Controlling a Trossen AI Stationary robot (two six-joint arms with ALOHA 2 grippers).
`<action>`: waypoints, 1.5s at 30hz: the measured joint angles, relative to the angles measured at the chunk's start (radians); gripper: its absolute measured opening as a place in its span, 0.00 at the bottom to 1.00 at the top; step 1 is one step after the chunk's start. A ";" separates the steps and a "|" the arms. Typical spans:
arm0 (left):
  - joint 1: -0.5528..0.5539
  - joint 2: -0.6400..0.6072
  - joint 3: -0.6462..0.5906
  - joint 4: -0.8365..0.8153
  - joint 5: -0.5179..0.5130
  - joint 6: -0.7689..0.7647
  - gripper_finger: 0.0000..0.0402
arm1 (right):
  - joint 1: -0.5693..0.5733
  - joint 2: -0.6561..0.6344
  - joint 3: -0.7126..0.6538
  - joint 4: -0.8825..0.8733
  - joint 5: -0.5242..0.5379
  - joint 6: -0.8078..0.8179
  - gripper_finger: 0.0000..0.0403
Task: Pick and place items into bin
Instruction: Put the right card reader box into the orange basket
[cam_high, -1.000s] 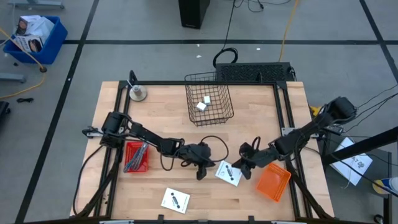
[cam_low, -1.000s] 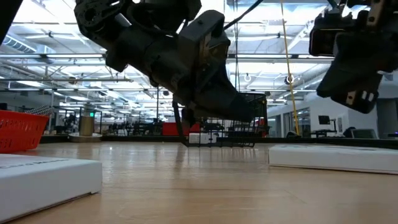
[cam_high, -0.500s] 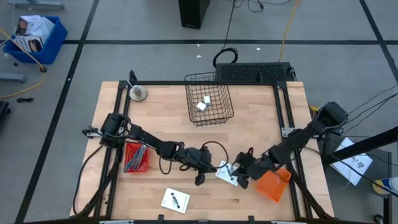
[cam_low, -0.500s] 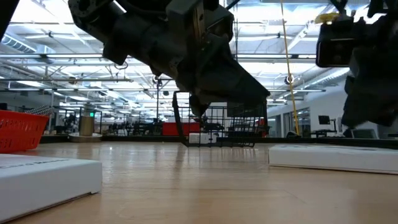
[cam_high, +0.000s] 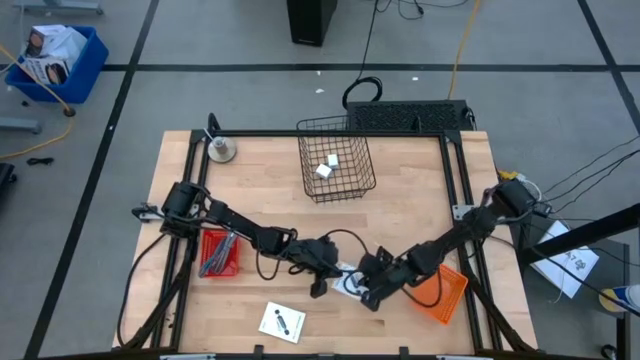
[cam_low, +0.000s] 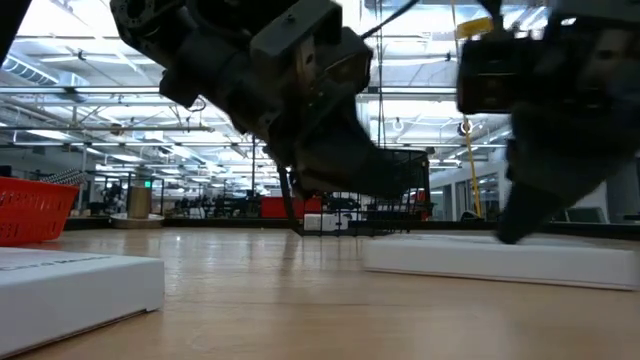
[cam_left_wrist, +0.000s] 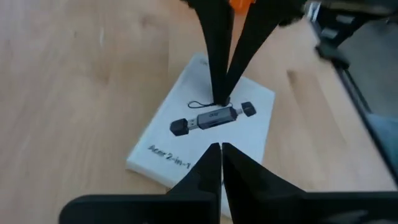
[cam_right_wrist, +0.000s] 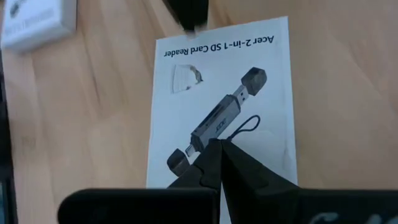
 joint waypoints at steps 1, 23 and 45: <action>0.000 0.000 0.000 -0.018 0.001 0.000 0.02 | -0.018 0.005 -0.001 0.024 0.004 -0.010 0.00; -0.026 0.000 0.000 -0.125 -0.195 -0.040 0.01 | -0.113 -0.063 -0.008 0.063 0.164 -0.169 0.00; -0.010 -0.001 0.002 -0.172 -0.305 -0.098 0.02 | -0.166 -0.039 -0.006 -0.147 0.154 -0.028 0.00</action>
